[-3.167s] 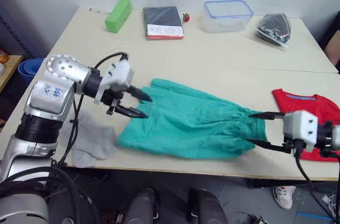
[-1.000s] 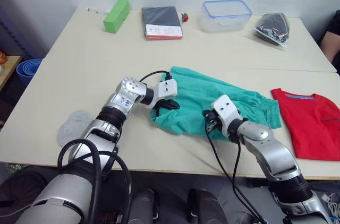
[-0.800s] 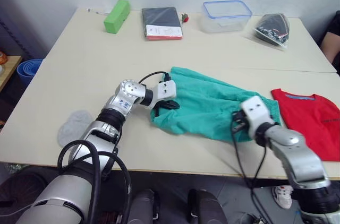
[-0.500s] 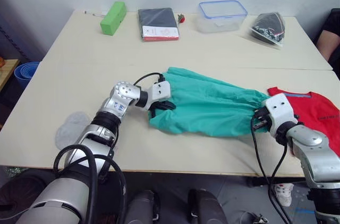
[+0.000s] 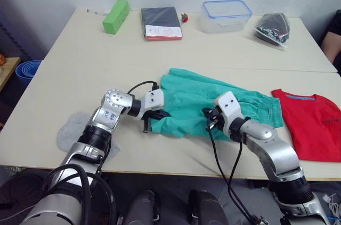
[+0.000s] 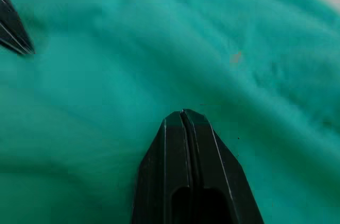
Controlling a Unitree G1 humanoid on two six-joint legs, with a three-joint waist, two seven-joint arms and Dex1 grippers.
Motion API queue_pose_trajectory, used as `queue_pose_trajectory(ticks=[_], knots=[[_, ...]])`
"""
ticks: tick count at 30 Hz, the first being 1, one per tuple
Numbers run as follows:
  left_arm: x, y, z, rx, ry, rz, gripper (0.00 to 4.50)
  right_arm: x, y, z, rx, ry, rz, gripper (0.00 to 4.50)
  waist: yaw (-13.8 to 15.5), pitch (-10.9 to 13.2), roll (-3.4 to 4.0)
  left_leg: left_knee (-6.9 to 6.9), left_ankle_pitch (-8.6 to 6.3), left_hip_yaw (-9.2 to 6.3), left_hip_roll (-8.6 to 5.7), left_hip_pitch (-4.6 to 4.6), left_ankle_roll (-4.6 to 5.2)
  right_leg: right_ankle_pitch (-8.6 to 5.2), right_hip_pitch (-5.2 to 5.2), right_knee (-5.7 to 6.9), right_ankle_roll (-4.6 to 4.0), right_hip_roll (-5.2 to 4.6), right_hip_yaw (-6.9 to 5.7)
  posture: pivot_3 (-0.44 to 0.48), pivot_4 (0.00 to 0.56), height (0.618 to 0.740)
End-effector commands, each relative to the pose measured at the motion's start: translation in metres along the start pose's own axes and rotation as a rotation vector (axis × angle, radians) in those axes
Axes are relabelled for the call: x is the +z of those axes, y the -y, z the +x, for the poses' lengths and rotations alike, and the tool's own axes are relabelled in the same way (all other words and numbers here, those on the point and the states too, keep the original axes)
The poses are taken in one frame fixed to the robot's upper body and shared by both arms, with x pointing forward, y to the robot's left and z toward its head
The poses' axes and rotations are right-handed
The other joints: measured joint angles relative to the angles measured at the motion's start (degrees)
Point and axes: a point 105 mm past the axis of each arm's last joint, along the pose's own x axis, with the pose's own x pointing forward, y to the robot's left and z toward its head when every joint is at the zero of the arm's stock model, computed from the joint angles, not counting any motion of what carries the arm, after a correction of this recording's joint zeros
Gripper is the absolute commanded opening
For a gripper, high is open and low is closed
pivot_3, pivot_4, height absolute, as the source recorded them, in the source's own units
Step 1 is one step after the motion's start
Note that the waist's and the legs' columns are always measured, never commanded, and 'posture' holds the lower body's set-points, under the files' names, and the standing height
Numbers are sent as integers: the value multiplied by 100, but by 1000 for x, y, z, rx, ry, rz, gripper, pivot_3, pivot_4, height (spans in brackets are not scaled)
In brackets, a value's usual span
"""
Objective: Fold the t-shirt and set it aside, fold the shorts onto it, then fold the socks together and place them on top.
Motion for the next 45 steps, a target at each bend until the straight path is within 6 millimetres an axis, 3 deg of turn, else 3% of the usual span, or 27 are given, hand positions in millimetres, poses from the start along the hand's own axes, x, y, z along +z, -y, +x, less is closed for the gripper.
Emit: queue_pose_trajectory(ticks=[1, 5, 9, 13, 19, 22, 25, 28, 30, 33, 38, 43, 45], knots=[[-17, 15, 4, -51, -69, -43, 0, -23, -1, -10, 30, -108, -31, 16, 1, -4, 4, 0, 0, -2, 1, 3, -1, 0, 3, -4, 0, 0, 1, 0, 150, 740], [-11, 10, -1, -26, -59, -45, 0, -35, 4, -23, 44, -164, -60, 16, 14, -15, -1, -1, -5, -17, 3, 4, -9, -1, 6, -16, -1, -1, 4, 0, 150, 740], [-3, 5, -4, -10, -42, -9, 0, -29, 38, -37, -107, -128, -90, 16, 25, -17, -1, -1, -5, -18, 3, 4, -10, -1, 7, -16, -1, -1, 3, 0, 150, 740], [0, -15, -8, 67, -40, 11, 0, -22, 69, -48, -241, -105, -93, 16, 33, -17, -1, 0, -3, -16, 3, 1, -10, -1, 5, -17, -1, -1, 3, 0, 150, 740], [5, -28, -12, 88, -28, 38, 0, -25, 93, -65, -349, -125, -106, 16, 29, -16, -1, -4, -3, -15, 3, -6, -10, -1, 0, -16, -1, 1, -1, 0, 150, 740], [25, -30, -19, 57, 64, 23, 0, 0, 91, -78, -373, 25, -39, 16, 33, -15, 1, -7, -2, -15, 3, -10, -10, -1, -1, -13, -1, 2, -6, 0, 150, 740], [56, -28, -30, -9, 207, -28, 0, 21, 75, -97, -333, 144, 62, 16, 39, -9, 7, -6, -2, -18, 3, -21, -10, -1, -7, -11, 0, 6, -13, 0, 150, 740], [90, -20, -36, -113, 335, -56, 0, 24, 57, -120, -329, 188, 184, 16, 74, -8, 8, -1, -1, -30, 4, -32, -9, 0, -7, -12, 0, 11, -23, 0, 150, 740], [104, -21, -26, -141, 374, -63, 0, 18, 49, -134, -362, 190, 276, 16, 140, -8, 8, 0, -1, -33, 4, -31, -8, 0, -2, -15, 0, 11, -21, 0, 150, 740], [96, -25, 3, -126, 317, -37, 0, 5, 46, -151, -453, 202, 419, 16, 193, -9, 9, 1, 0, -34, 1, -25, -2, 0, 7, -19, 1, 10, -17, 0, 150, 740], [57, -27, 49, -73, 146, -8, 0, -19, 41, -173, -563, 150, 528, 16, 157, -9, 9, -7, -4, -13, -2, -22, 6, 4, -8, -38, 7, 10, -7, 0, 150, 740], [32, -31, 67, -2, 40, 24, 0, -49, 38, -181, -645, 134, 711, 16, 171, -9, 7, -79, 16, 15, 3, -4, -3, 4, -23, -59, 7, 12, -5, 0, 150, 740], [32, -29, 69, -11, 50, 15, 0, -55, 33, -176, -626, 154, 798, 383, 163, -10, 7, -81, 17, 21, 2, -2, 3, 4, -23, -62, 7, 10, -4, 0, 150, 740]])
